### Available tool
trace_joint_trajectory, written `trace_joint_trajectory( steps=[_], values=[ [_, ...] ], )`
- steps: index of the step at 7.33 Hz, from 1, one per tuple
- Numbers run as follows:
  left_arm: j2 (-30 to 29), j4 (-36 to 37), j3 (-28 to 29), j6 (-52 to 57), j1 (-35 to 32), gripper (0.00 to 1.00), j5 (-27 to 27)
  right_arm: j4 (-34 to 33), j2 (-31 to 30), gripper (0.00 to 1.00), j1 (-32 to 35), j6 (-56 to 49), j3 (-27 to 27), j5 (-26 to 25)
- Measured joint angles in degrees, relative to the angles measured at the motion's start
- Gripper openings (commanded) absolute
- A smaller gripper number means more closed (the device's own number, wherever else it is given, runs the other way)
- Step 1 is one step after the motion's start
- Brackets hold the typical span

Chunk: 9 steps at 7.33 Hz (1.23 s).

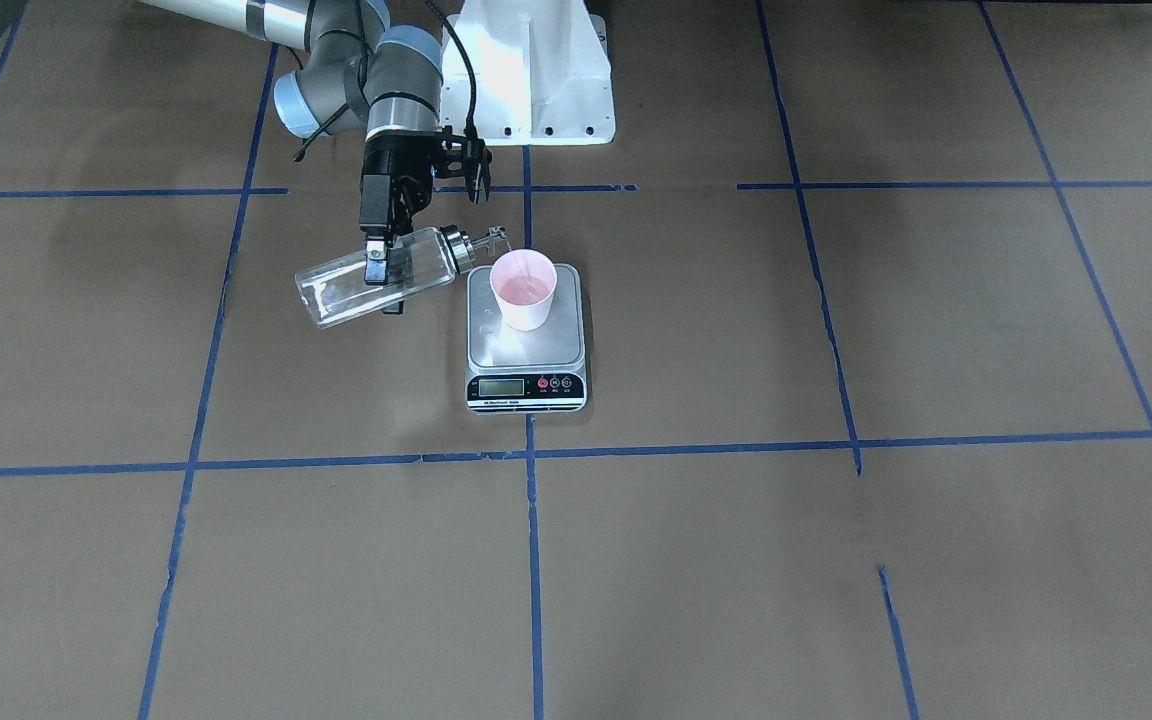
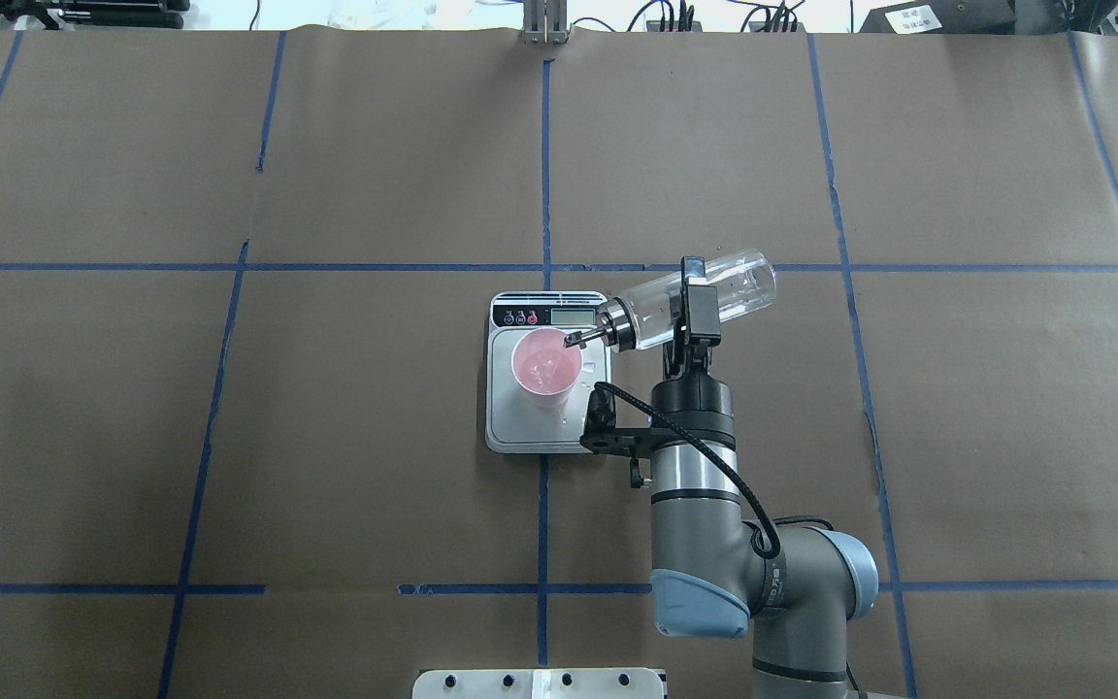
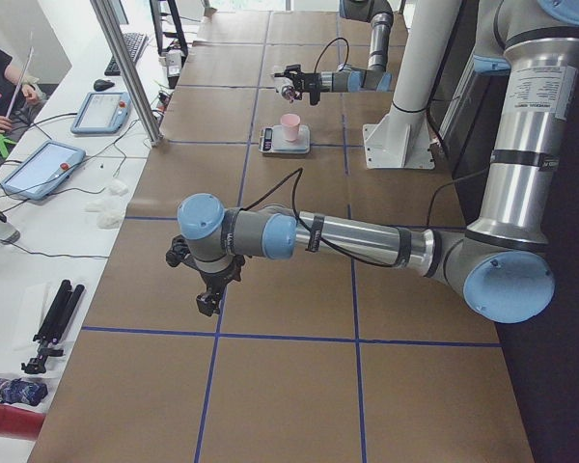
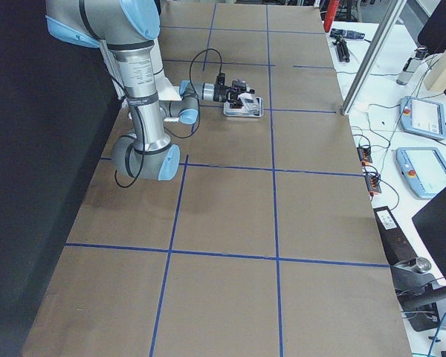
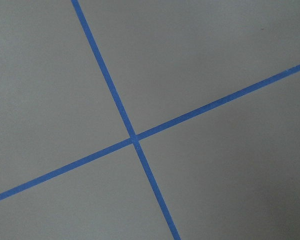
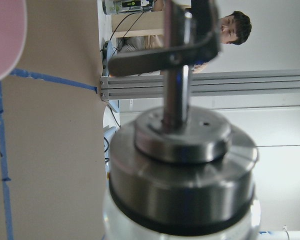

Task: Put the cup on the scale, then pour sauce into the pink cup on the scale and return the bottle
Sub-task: 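Rotate the bottle back upright with the right gripper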

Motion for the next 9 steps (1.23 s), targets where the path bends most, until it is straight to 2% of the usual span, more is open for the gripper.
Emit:
trace_joint_trajectory(
  steps=[4, 6, 9],
  values=[
    [-0.5, 0.0, -0.2, 0.0, -0.2, 1.00, 0.0, 2.2, -0.1, 0.00, -0.1, 9.3, 2.1, 2.5],
    [-0.7, 0.3, -0.8, 0.0, -0.5, 1.00, 0.0, 10.1, -0.9, 0.00, 0.1, 10.8, 3.3, 5.7],
    [-0.8, 2.3, -2.9, 0.0, -0.9, 1.00, 0.1, 13.2, -2.8, 0.00, 0.2, 27.3, 5.0, 9.5]
  ],
)
